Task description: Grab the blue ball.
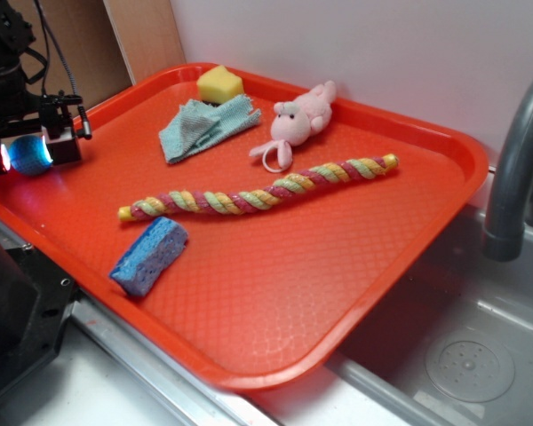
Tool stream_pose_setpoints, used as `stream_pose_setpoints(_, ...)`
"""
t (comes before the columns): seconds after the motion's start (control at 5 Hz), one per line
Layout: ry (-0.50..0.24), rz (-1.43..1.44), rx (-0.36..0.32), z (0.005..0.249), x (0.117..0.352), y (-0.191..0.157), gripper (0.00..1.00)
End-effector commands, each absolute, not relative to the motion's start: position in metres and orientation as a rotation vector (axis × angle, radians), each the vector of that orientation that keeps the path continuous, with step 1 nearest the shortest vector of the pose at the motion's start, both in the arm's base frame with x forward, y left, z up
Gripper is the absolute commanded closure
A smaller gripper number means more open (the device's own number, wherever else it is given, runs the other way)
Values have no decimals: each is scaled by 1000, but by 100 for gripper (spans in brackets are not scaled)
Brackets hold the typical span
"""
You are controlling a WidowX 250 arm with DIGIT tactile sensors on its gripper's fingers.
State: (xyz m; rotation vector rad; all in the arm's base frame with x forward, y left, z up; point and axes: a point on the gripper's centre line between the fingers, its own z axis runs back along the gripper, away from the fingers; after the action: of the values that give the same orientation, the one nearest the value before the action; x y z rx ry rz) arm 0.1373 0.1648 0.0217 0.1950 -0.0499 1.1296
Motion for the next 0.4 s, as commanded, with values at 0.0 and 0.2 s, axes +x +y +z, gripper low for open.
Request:
stream_pose_setpoints(0.0, -50, 922, 184, 43, 116, 167, 100)
stream_pose_setpoints(0.2, -86, 676, 96, 92, 136, 123, 100)
